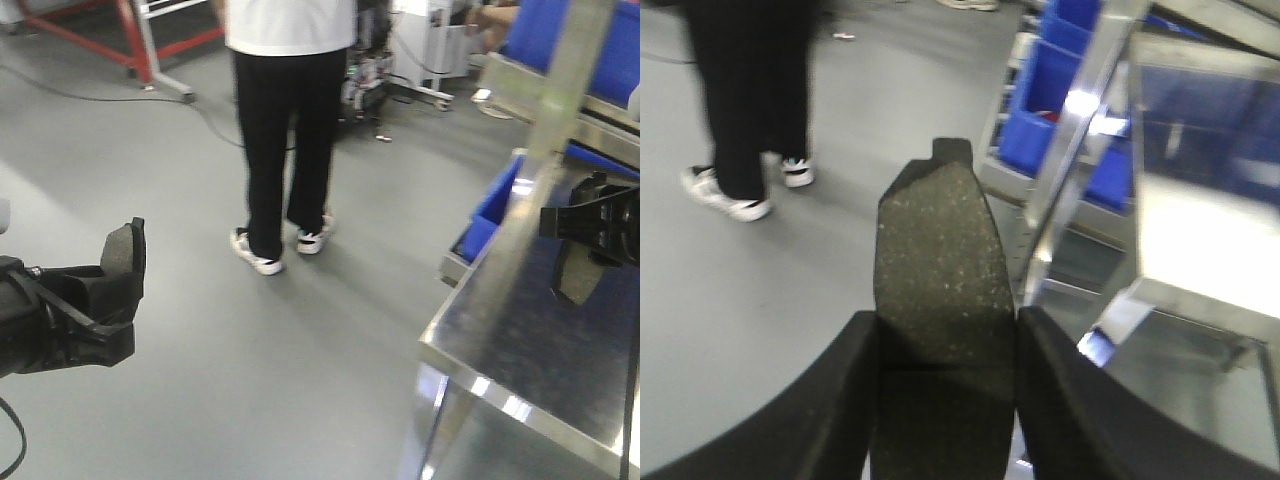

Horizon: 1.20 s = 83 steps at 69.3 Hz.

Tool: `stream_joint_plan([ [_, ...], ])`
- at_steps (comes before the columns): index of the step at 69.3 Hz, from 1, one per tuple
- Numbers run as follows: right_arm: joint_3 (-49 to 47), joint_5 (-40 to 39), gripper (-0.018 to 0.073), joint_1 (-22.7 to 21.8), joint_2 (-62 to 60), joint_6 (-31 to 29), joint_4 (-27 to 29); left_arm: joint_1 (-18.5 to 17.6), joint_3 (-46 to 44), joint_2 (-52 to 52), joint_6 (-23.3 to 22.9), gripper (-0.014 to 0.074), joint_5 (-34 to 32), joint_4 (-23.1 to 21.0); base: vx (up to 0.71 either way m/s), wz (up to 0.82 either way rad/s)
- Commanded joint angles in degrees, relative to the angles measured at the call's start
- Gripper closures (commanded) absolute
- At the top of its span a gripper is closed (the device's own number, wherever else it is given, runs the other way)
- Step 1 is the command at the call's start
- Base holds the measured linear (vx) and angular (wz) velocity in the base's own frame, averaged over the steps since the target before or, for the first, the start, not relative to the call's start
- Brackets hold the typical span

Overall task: Move and align brake pads A on conveyor
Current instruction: 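Back the base away and turn from the steel table, then drive along the yellow floor line toward the striped cones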

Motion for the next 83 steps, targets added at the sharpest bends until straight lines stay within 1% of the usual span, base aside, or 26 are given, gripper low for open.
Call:
stream_joint_plan([
  [1,-1.6,-4.4,0.0555,0.0,-1.0,-0.6,-1.8,-0.3,-1.5,-0.8,0.0,0.0576,-4.6,0.6,-0.08,0.65],
  [36,-1.6,-4.4,0.0555,0.0,-1.0,-0.6,-1.8,-0.3,-1.5,-0.8,0.0,0.0576,-4.6,0.6,-0.02,0.58],
  [83,-1.6,-4.4,0.0555,0.0,-1.0,-0.6,-1.8,-0.3,-1.5,-0.8,0.0,0.0576,-4.6,0.6,0.01,0.42],
])
